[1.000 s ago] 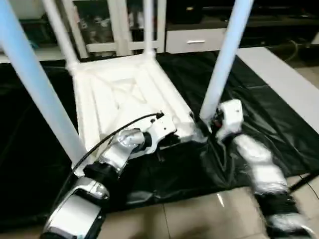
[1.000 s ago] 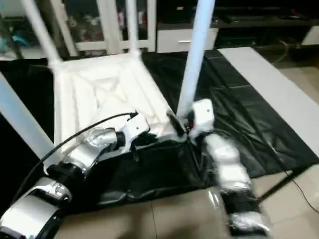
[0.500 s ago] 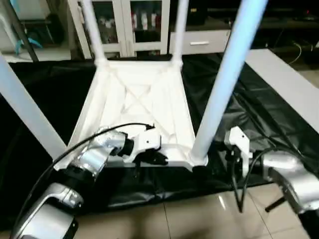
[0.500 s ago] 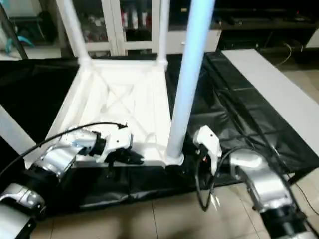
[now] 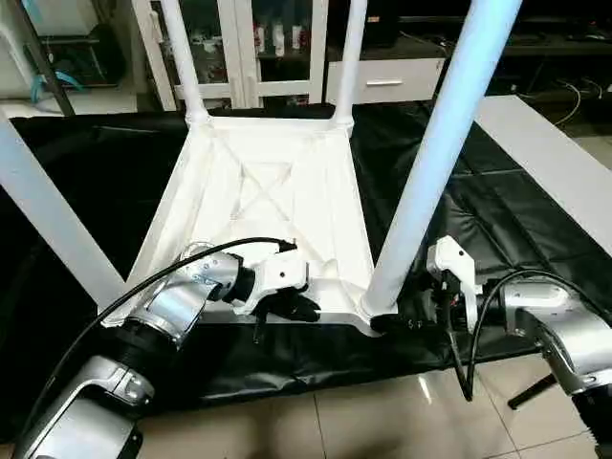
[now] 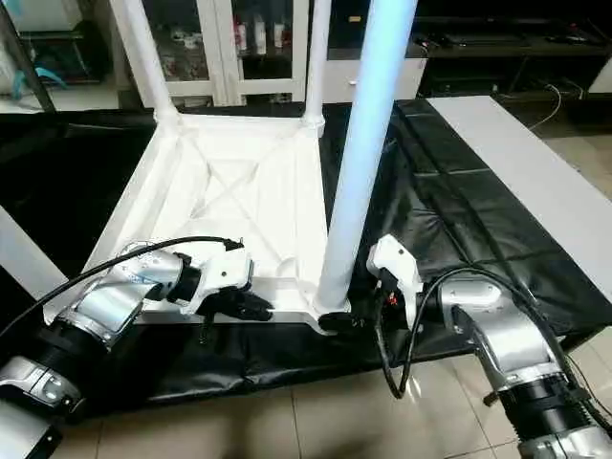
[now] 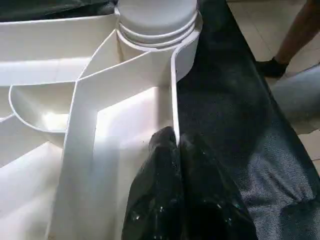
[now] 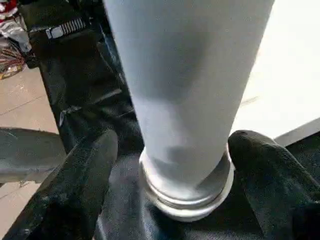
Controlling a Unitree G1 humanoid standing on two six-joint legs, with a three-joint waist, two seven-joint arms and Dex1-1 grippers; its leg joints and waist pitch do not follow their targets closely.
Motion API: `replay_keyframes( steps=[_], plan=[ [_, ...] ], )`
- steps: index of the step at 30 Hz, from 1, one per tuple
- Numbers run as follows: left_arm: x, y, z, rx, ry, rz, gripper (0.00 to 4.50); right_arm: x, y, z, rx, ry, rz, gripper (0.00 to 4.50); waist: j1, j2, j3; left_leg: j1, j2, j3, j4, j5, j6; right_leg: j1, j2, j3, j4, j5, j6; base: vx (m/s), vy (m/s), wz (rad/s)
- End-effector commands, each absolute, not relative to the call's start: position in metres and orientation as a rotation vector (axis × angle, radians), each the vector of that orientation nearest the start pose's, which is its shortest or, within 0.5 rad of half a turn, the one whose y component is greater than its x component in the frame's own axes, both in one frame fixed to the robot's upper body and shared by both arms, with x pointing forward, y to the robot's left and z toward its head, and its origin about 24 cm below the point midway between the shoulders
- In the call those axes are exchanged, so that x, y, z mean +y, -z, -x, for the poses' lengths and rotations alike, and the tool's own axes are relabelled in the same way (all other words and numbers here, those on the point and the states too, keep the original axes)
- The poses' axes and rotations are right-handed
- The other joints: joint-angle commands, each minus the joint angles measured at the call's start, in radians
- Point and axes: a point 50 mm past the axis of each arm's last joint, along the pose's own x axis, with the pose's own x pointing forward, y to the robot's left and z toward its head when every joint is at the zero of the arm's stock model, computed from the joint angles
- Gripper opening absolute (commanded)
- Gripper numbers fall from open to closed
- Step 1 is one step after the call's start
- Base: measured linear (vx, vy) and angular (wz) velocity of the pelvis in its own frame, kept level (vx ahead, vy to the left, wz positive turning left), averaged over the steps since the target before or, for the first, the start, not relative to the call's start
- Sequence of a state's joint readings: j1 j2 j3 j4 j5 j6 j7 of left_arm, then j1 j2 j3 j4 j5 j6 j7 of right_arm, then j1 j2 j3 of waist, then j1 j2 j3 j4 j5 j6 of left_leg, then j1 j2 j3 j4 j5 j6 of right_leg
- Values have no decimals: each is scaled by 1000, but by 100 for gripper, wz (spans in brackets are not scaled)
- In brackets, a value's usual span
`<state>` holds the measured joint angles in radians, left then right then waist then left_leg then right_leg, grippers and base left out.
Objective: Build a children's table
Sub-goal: Rotate leg to tighten
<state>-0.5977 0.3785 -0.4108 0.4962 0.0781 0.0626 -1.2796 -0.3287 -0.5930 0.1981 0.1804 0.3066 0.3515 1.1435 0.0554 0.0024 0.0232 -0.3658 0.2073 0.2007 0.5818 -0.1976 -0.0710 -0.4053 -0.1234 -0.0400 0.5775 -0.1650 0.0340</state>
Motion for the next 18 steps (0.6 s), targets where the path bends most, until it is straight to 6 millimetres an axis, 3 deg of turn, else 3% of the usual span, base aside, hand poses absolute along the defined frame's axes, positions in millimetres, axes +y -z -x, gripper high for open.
replay_keyframes(
  steps=[1, 5, 11, 18],
  plan=[
    [116, -24, -287, 644, 1588, -611, 0, -182, -66, -279, 452, -1203, 175, 348, -1, -9, -49, 9, 18, 0, -66, -173, 70, 42, -7, 15, -42, -121, -271, 0, 0, 0],
    [116, -24, -286, 653, 1593, -616, 0, -179, -63, -282, 459, -1195, 186, 315, -1, -7, -50, 10, 18, -1, -66, -175, 60, 43, -6, 15, -41, -116, -272, 0, 0, 0],
    [117, -24, -285, 666, 1596, -620, 0, -178, -61, -283, 463, -1202, 198, 259, 0, -9, -52, 10, 17, 1, -63, -156, 70, 45, -5, 14, -37, -77, -286, 0, 0, 0],
    [117, -24, -284, 677, 1599, -622, 0, -177, -59, -284, 470, -1221, 220, 235, -1, -9, -51, 11, 18, 0, -64, -175, 65, 44, -6, 15, -38, -107, -279, 0, 0, 0]
  ],
)
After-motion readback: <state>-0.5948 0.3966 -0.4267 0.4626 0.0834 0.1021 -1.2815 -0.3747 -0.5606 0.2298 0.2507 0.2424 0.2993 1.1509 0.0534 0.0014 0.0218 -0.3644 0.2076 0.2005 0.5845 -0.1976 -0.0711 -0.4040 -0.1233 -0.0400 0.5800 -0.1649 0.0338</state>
